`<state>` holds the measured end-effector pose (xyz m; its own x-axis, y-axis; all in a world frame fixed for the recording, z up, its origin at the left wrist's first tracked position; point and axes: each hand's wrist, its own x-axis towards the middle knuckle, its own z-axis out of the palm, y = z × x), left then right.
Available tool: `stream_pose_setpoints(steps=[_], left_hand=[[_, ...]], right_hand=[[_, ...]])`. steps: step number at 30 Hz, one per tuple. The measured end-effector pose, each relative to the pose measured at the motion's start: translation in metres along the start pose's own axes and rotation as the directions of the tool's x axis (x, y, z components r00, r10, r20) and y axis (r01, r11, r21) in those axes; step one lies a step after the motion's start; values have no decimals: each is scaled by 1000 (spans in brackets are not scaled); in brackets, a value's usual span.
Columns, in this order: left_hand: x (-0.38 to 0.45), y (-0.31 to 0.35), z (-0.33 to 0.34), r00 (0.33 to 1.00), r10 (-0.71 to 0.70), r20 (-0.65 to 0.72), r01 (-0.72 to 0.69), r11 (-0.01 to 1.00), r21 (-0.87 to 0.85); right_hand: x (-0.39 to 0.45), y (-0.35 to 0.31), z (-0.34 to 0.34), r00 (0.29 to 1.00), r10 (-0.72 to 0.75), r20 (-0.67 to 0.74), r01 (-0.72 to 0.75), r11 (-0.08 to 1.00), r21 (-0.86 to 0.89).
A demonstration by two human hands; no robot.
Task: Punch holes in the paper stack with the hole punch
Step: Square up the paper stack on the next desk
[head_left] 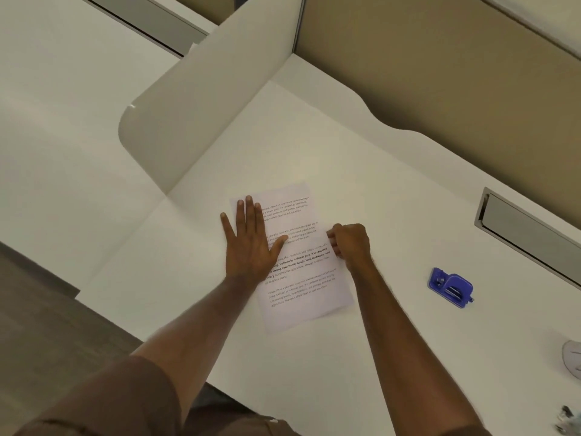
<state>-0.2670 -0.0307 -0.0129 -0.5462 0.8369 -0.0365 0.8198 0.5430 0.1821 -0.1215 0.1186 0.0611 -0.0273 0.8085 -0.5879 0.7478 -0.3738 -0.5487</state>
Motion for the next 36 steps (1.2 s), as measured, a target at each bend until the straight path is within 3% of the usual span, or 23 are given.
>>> stream_pose_setpoints(steps=[3,10,12,16,20,22,28,36], left_hand=[[0,0,-1,1000,0,6,0,1000,-8],[0,1,-3,1000,-7,14,7,1000,-8],[0,1,-3,1000,-2,15,2,1000,-13],[0,1,-4,1000,-9,27,9,1000,-5],[0,1,-4,999,-14,32,14,1000,3],[0,1,-5,999,-13,35,13,1000,8],[-1,1,-5,999,-9,35,10,1000,-3],[-4,-5,-5,998,27,-48,-33,991,-128]], right_hand=[[2,0,-1,998,6,55,-8,999,32],[0,-4,6,990,-143,10,143,975,-169],[0,-1,8,981,-195,1,193,971,-138],[5,4,12,987,-157,35,157,988,9],[7,7,7,960,-197,198,178,978,111],[6,9,5,936,-227,270,204,972,113],[7,8,1,904,-289,315,272,957,97],[5,12,-3,892,-266,366,212,960,181]])
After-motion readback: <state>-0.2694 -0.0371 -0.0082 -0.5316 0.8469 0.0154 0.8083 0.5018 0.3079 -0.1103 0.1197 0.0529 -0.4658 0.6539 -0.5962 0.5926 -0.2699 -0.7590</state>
